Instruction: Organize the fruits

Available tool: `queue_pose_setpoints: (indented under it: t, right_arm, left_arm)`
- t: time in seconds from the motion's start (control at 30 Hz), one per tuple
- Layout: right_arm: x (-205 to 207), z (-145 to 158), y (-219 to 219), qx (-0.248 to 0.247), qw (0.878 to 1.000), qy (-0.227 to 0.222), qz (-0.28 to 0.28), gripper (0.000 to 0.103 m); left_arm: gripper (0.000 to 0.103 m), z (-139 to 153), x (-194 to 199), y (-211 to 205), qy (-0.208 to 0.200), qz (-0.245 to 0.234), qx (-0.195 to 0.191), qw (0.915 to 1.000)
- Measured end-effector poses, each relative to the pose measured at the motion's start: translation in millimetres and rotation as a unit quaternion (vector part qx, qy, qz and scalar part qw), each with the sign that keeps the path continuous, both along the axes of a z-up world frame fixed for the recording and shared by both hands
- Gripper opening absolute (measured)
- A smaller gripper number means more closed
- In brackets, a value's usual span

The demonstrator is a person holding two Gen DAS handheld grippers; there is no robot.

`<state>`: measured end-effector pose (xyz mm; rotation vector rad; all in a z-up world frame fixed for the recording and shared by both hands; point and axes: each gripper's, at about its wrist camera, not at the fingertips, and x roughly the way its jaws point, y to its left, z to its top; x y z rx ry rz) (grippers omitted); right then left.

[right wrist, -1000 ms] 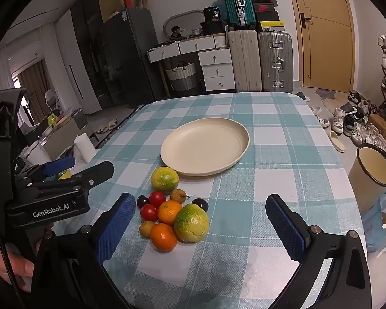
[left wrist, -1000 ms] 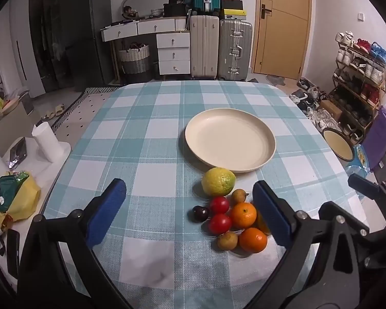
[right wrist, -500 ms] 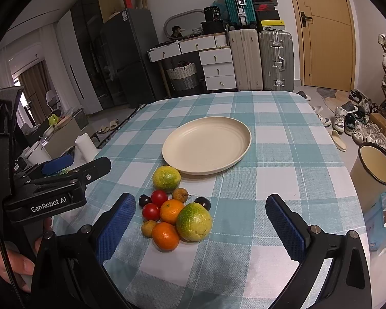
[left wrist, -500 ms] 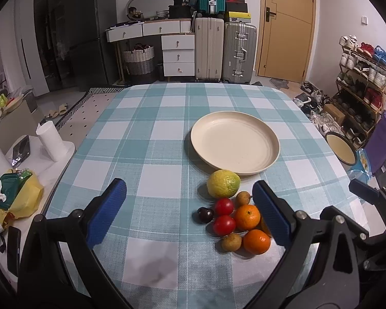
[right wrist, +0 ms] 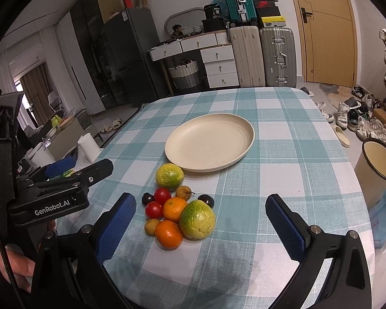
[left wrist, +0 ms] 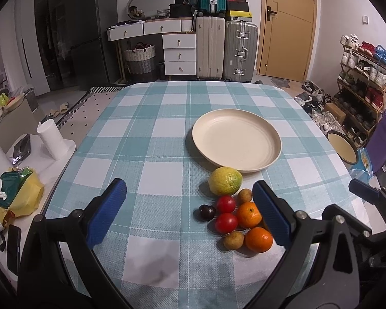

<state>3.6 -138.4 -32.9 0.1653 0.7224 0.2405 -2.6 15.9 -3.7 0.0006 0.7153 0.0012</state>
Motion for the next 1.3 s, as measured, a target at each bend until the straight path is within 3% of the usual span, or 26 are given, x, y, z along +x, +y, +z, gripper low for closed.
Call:
queue_pose_setpoints:
  t: [1.3]
  right_arm:
    - [0,-3,-1,0.001,1.000,0.010,0.002,0.103]
  left_arm:
    - [0.099,-10,2,-8,0.007,-0.003,0.001,1.0000]
